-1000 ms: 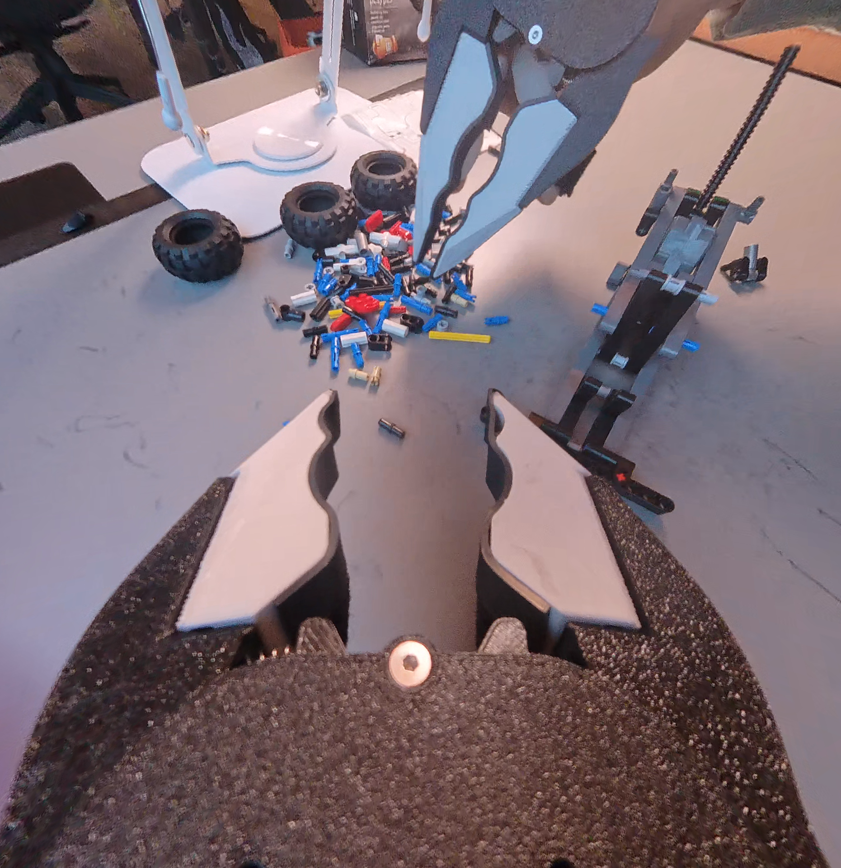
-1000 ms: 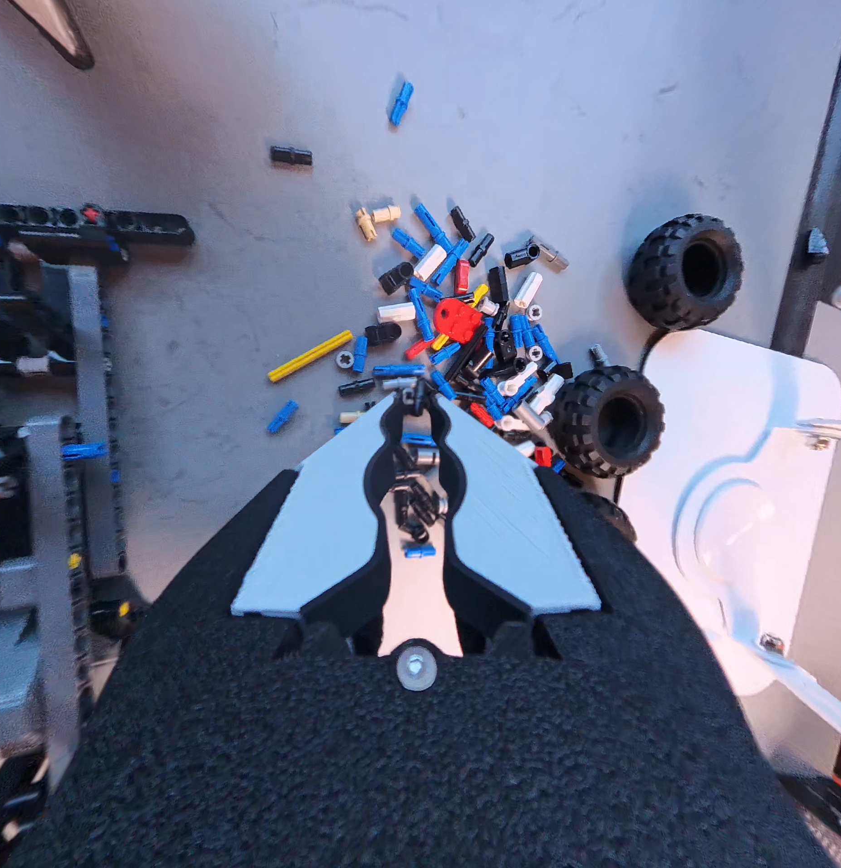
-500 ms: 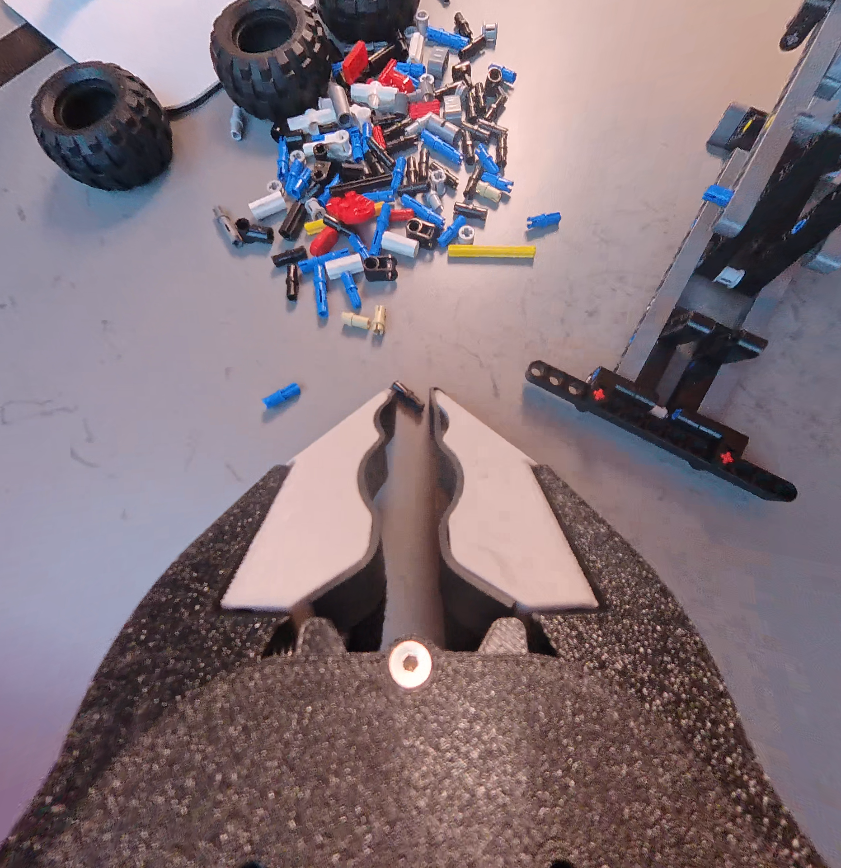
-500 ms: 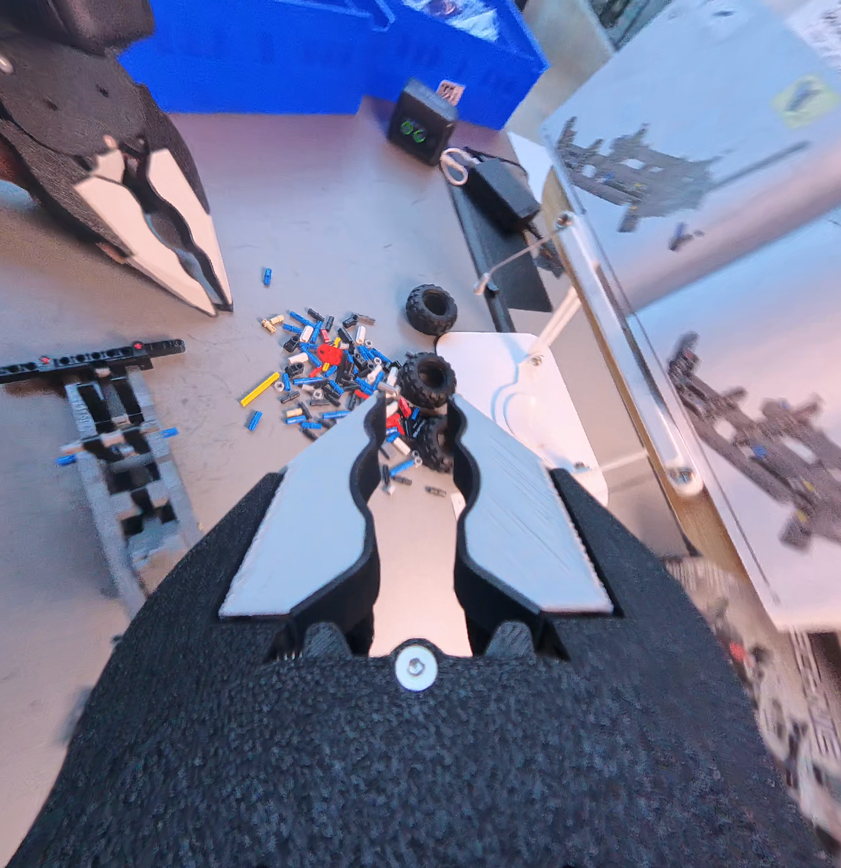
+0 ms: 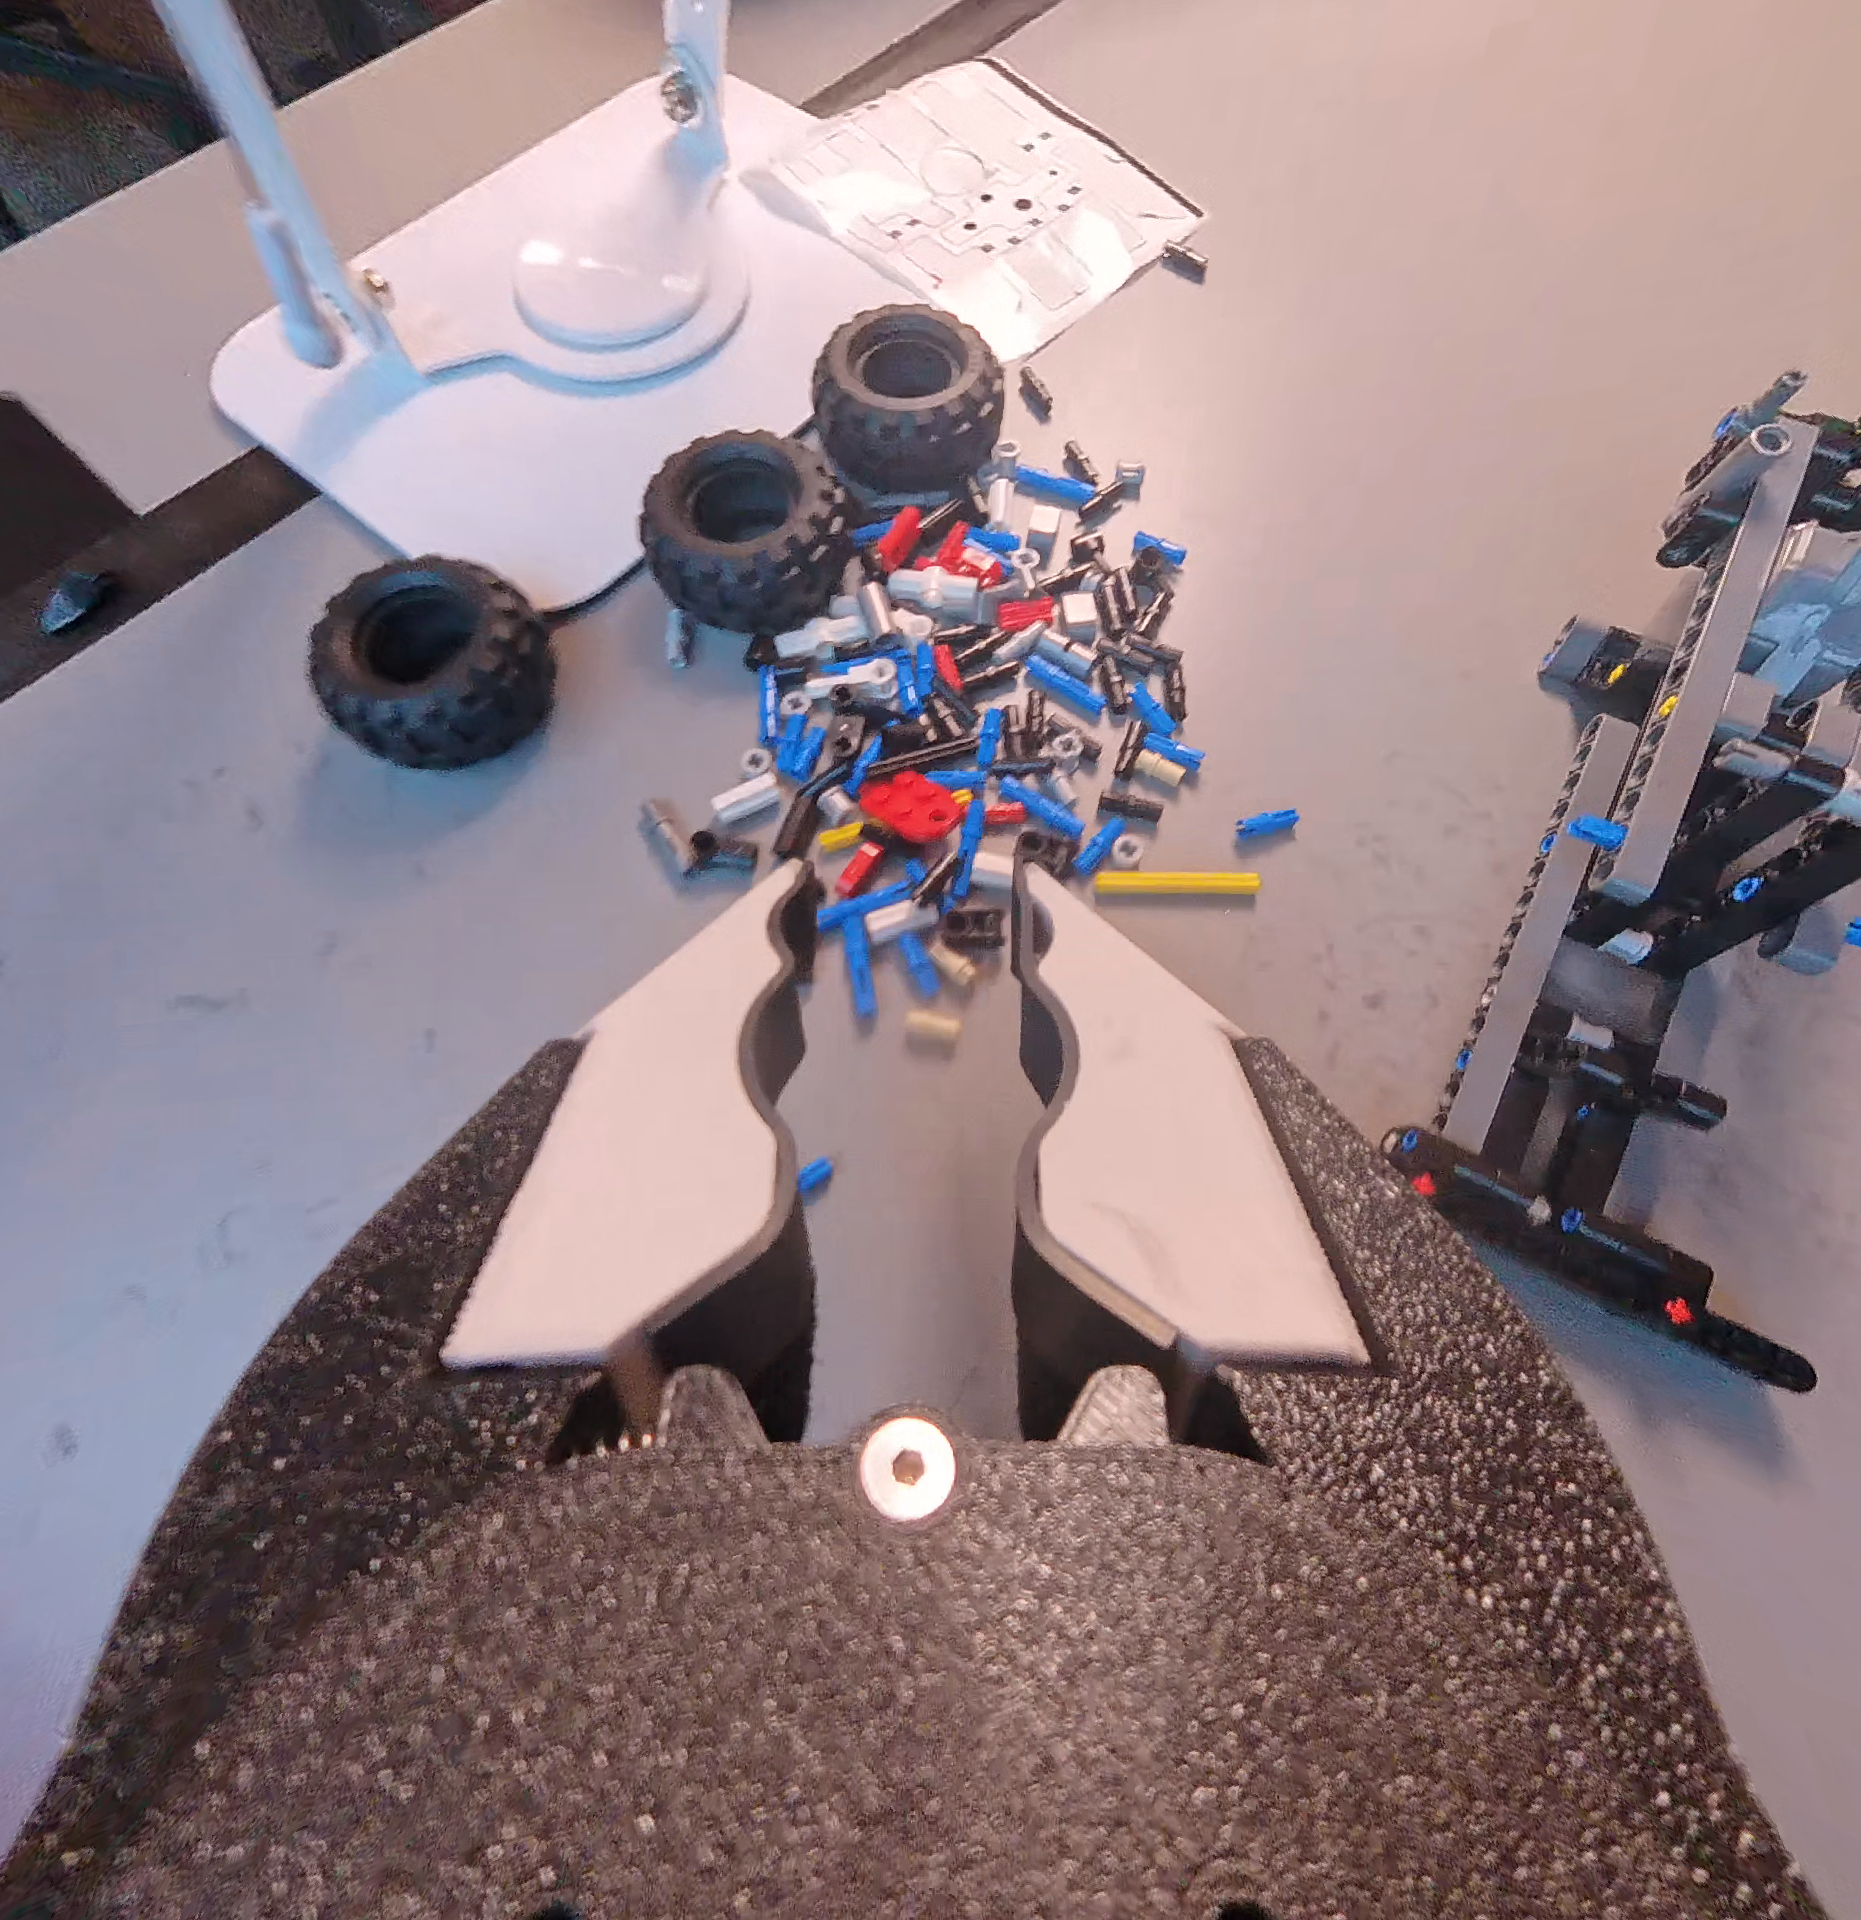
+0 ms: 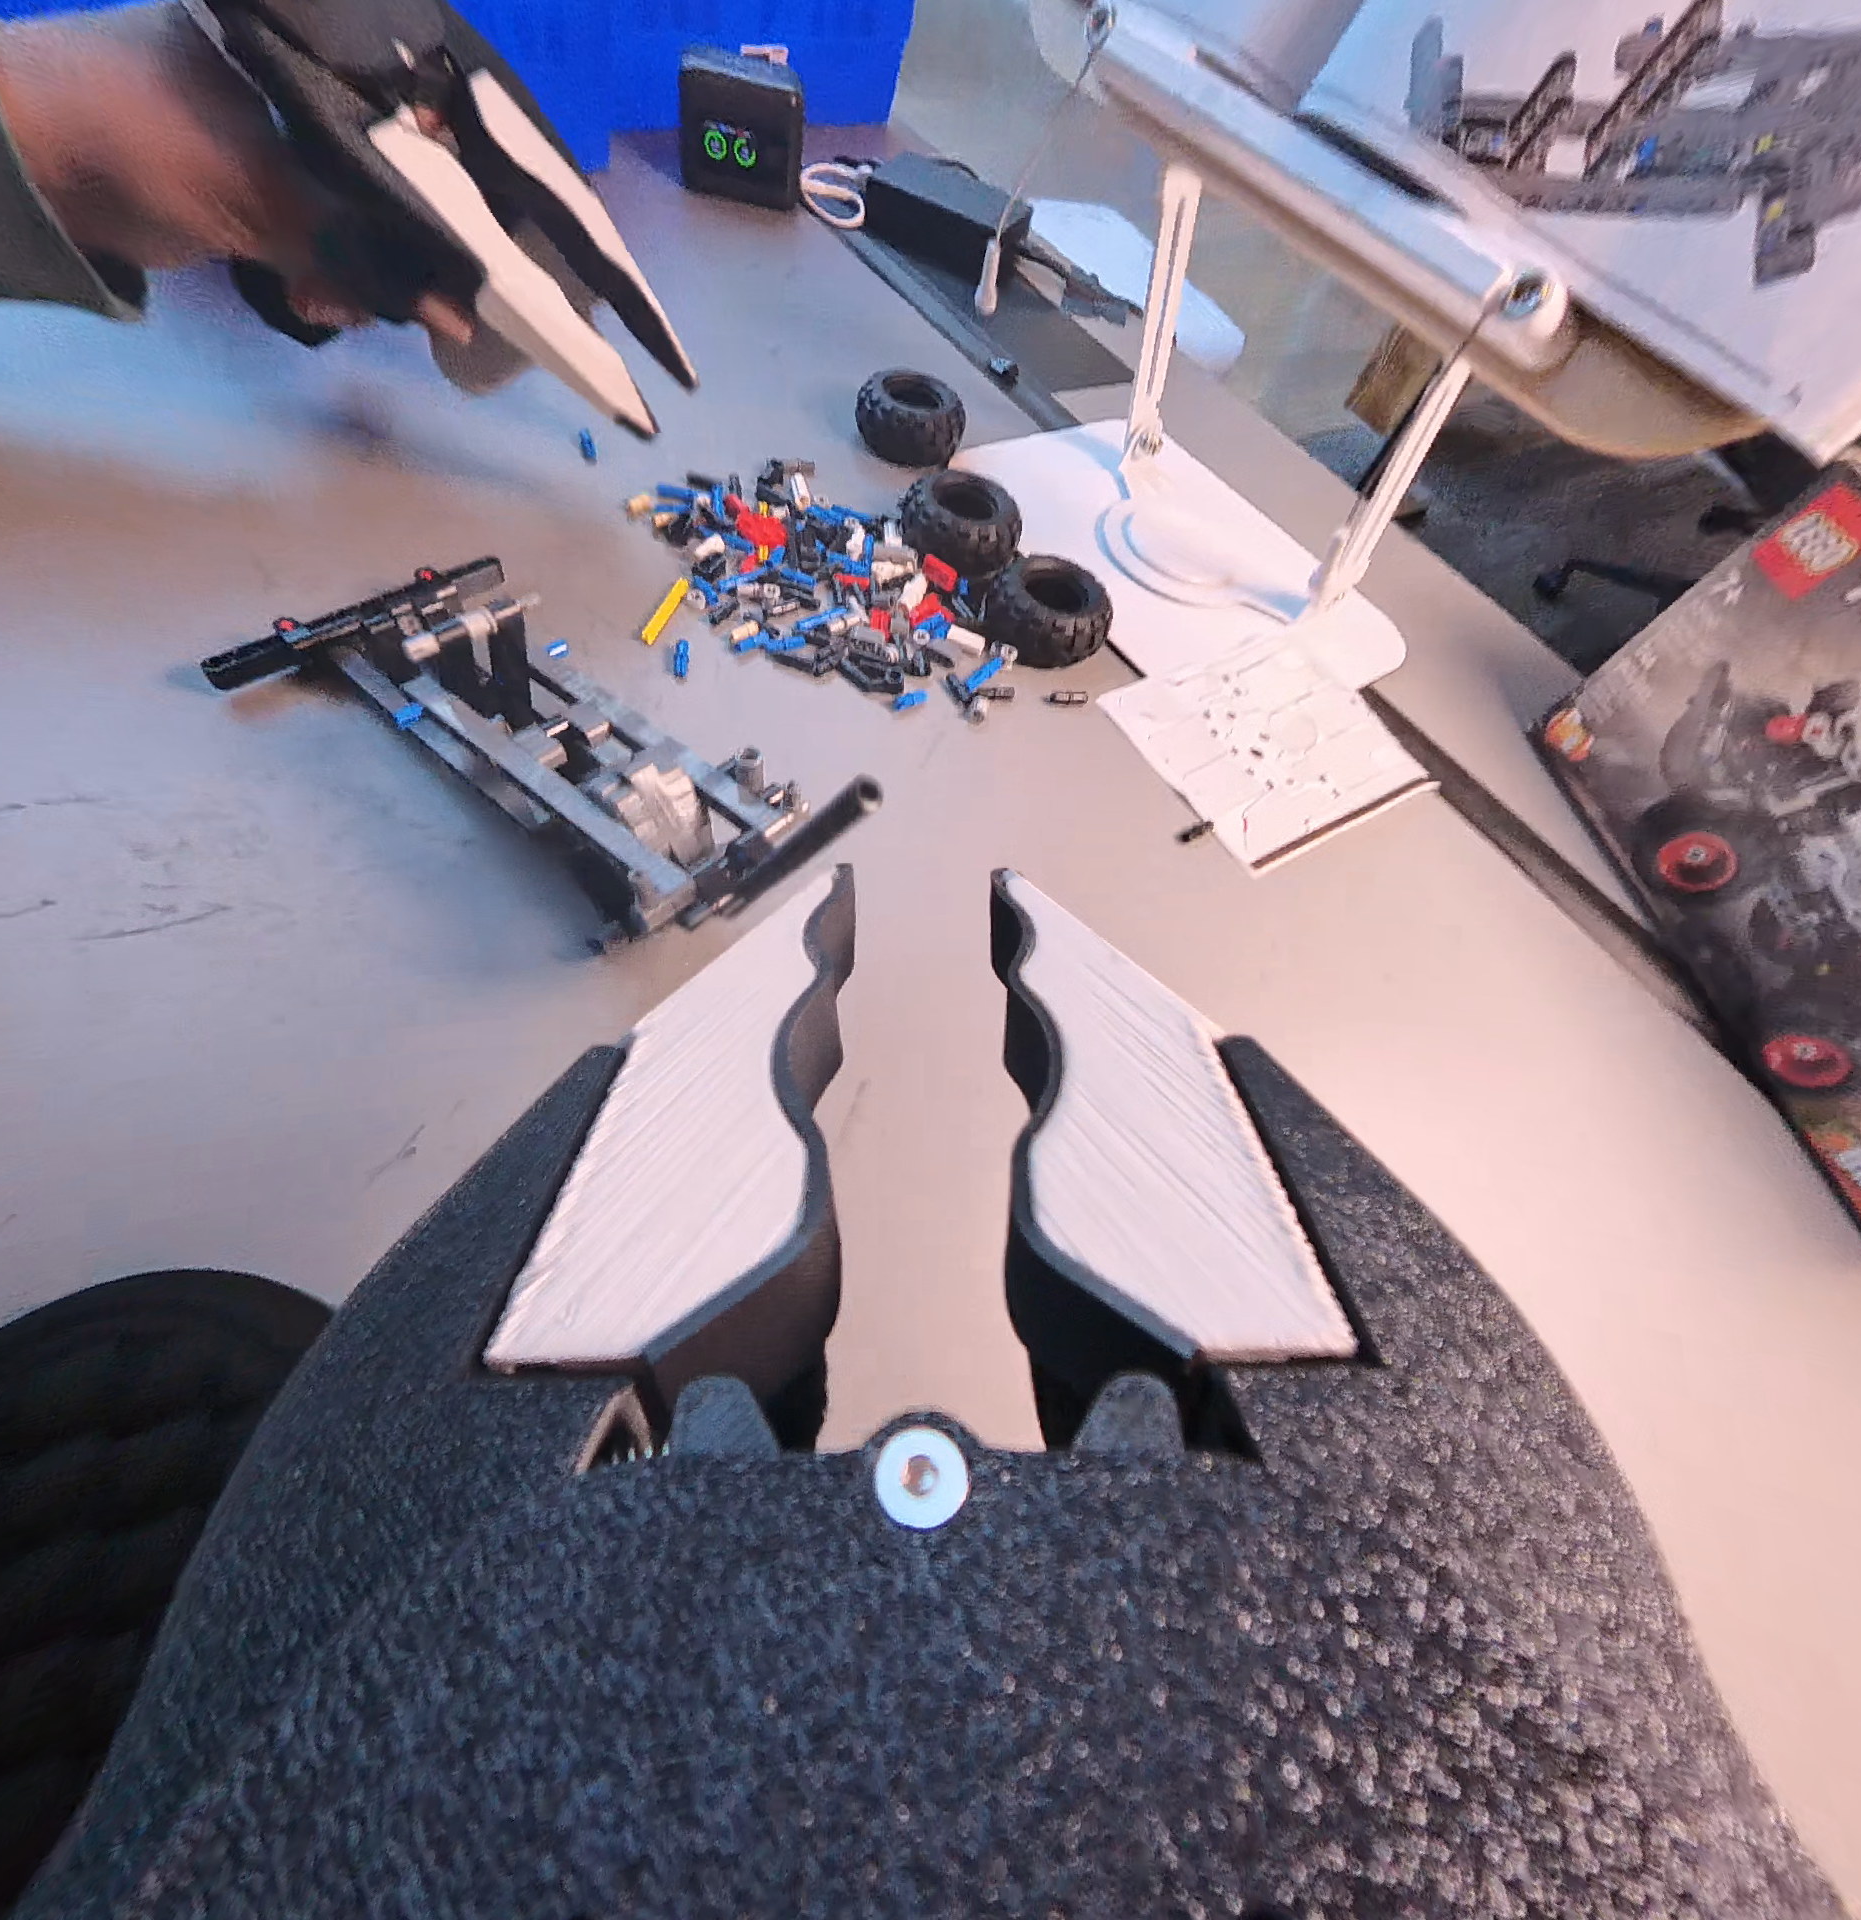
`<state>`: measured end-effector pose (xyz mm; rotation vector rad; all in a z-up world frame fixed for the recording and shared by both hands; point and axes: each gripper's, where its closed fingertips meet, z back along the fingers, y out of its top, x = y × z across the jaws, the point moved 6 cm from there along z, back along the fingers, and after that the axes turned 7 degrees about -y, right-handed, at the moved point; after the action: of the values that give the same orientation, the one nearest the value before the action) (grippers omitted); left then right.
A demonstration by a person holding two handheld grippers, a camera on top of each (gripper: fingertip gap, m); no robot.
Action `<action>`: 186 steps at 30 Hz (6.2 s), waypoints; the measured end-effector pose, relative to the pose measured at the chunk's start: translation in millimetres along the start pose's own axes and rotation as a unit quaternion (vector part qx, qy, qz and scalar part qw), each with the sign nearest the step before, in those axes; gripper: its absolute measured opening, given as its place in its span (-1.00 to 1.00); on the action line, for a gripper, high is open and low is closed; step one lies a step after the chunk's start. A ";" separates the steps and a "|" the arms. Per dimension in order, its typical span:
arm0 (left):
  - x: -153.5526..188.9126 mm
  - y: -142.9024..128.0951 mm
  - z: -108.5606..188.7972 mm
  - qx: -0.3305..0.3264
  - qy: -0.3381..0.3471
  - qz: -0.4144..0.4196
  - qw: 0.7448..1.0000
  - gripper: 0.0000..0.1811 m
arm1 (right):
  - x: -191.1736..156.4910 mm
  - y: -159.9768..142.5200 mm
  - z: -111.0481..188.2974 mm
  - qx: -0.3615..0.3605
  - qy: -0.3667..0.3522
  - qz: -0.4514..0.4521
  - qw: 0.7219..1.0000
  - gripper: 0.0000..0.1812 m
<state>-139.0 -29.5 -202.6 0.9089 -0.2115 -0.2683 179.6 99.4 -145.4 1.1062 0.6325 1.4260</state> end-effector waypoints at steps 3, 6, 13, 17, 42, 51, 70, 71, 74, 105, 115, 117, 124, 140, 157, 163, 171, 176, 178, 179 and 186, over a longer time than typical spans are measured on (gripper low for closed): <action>-13.9 -19.8 23.6 -0.024 0.011 0.015 1.000 -0.59 | -8.1 -24.1 4.1 -0.038 0.029 -0.018 0.999 -0.71; -20.1 -41.7 32.7 -0.057 -0.008 0.034 0.998 -0.60 | -18.7 -45.7 3.8 -0.083 0.074 -0.025 0.993 -0.65; -19.7 -50.6 15.0 -0.109 -0.045 0.025 0.993 -1.00 | -40.4 -57.7 -3.4 -0.127 0.128 -0.014 0.983 -0.59; -19.8 -33.7 -6.7 -0.098 -0.052 -0.008 0.994 -1.00 | -51.1 -62.3 -8.0 -0.153 0.137 -0.001 0.979 -0.58; 136.2 40.8 29.0 0.187 -0.416 -0.025 0.890 -0.63 | -132.9 87.3 -32.0 0.187 0.082 0.221 0.954 -0.93; 90.7 48.0 48.9 0.297 -0.434 0.094 0.846 -0.71 | -126.7 111.8 -73.9 0.275 -0.030 0.189 0.942 -0.93; 92.2 52.8 44.7 0.293 -0.484 0.166 0.808 -0.70 | -131.1 126.8 -67.6 0.314 0.025 0.167 0.934 -0.69; 90.0 56.1 47.0 0.289 -0.455 0.126 0.833 -0.70 | -121.0 136.6 -64.4 0.302 0.057 0.157 0.939 -0.68; 85.5 90.1 67.3 0.287 -0.403 0.006 0.869 -0.70 | -98.2 173.1 -50.0 0.248 0.148 0.193 0.938 -0.73; 128.4 146.2 113.3 0.318 -0.043 -0.460 0.828 -0.63 | -69.3 199.0 -37.0 0.271 0.285 0.092 0.915 -0.97; 135.3 144.1 123.6 0.347 -0.179 -0.397 0.831 -0.73 | -77.5 200.8 -24.8 0.303 0.321 0.105 0.891 -0.96; 135.3 143.7 122.7 0.341 -0.174 -0.401 0.832 -0.73 | -77.2 198.9 -26.8 0.298 0.316 0.110 0.894 -0.96; 137.8 140.2 125.2 0.313 -0.180 -0.416 0.834 -0.74 | -81.4 196.4 -27.8 0.299 0.338 0.111 0.885 -0.96; 84.0 131.6 148.2 0.274 -0.129 -0.368 0.879 -0.75 | -23.1 195.2 -0.2 0.339 0.236 0.085 0.907 -0.98; 54.6 118.4 75.0 0.252 -0.155 -0.272 0.916 -0.73 | -19.7 31.9 -211.2 -0.076 0.240 0.092 0.963 -0.77; 51.5 111.1 61.1 0.254 -0.200 -0.234 0.917 -0.74 | -3.2 68.6 -184.5 0.021 0.195 0.073 0.978 -0.56; 58.3 108.3 52.4 0.250 -0.225 -0.223 0.915 -0.73 | -5.0 100.7 -151.8 0.115 0.179 0.078 0.974 -0.92; 58.4 103.0 43.4 0.236 -0.229 -0.218 0.919 -0.73 | -11.8 89.0 -165.1 0.091 0.191 0.065 0.975 -0.96; 57.4 102.5 43.0 0.238 -0.233 -0.213 0.918 -0.73 | -14.3 94.7 -160.2 0.101 0.198 0.067 0.973 -0.82; 57.0 102.3 43.2 0.242 -0.238 -0.208 0.917 -0.73 | -16.2 101.0 -154.6 0.114 0.203 0.069 0.970 -0.78; 53.5 110.6 57.8 0.327 -0.372 -0.079 0.865 -0.73 | -50.4 149.2 -110.6 0.191 0.183 0.190 0.946 -0.68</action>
<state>-89.9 -25.0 -76.1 1.4685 -0.9950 -0.7275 9.1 46.8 -73.3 1.3252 1.0329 1.9215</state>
